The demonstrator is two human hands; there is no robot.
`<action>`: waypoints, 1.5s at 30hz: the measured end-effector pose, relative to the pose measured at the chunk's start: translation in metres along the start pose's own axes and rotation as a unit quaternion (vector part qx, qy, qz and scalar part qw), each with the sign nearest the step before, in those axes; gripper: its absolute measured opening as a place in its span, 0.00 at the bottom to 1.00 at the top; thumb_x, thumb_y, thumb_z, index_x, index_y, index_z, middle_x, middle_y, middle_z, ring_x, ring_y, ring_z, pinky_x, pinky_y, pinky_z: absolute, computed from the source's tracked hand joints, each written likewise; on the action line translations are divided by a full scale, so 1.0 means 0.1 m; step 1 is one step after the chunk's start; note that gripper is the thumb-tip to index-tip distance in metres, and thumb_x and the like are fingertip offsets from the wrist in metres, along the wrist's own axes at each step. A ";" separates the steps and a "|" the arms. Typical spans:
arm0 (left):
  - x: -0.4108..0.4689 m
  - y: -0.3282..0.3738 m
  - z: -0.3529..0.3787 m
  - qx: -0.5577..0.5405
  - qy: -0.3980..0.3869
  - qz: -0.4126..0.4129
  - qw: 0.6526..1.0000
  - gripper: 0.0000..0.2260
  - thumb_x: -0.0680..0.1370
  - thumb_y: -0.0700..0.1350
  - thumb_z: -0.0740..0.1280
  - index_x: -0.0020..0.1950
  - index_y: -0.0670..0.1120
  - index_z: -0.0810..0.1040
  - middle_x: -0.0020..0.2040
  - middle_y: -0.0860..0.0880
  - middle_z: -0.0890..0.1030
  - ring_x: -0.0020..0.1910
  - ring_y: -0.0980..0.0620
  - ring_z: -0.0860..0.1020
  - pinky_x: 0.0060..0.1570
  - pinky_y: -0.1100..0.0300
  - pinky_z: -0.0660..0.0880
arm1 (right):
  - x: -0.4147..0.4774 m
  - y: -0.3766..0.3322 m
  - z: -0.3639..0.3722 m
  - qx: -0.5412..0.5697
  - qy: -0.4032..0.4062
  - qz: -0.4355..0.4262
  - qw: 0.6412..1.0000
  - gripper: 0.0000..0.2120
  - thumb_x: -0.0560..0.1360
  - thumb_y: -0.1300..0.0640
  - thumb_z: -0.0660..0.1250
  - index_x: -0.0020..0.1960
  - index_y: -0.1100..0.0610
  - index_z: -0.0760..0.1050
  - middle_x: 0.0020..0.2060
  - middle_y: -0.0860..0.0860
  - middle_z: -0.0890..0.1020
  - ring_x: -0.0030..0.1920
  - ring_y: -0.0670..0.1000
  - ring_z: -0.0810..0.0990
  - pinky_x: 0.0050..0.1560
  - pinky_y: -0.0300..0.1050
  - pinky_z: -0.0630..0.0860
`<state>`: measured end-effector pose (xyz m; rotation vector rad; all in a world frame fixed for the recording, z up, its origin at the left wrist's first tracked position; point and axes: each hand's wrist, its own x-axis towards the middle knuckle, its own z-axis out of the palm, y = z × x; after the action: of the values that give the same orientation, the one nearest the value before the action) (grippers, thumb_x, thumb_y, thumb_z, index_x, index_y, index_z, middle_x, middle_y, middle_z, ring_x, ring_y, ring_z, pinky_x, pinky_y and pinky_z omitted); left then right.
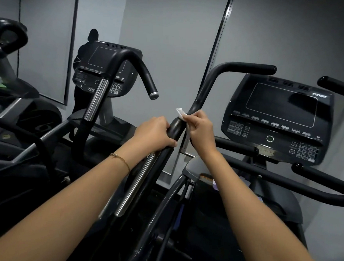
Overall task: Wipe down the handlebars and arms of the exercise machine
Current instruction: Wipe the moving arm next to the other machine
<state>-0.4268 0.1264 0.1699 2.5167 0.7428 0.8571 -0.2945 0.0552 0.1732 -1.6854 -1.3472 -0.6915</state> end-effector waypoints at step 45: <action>0.08 0.18 0.08 0.070 0.101 0.061 0.991 0.15 0.78 0.50 0.65 0.64 0.48 0.74 0.58 0.46 0.73 0.59 0.45 0.72 0.49 0.53 0.71 | 0.15 0.22 0.15 0.072 0.039 0.115 0.990 0.12 0.76 0.68 0.62 0.56 0.63 0.79 0.36 0.45 0.69 0.36 0.41 0.72 0.43 0.31 0.66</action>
<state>-0.4100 0.1151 0.1762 2.6484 0.7400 1.1542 -0.2706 0.0739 0.1721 -1.6473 -1.0988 -0.5088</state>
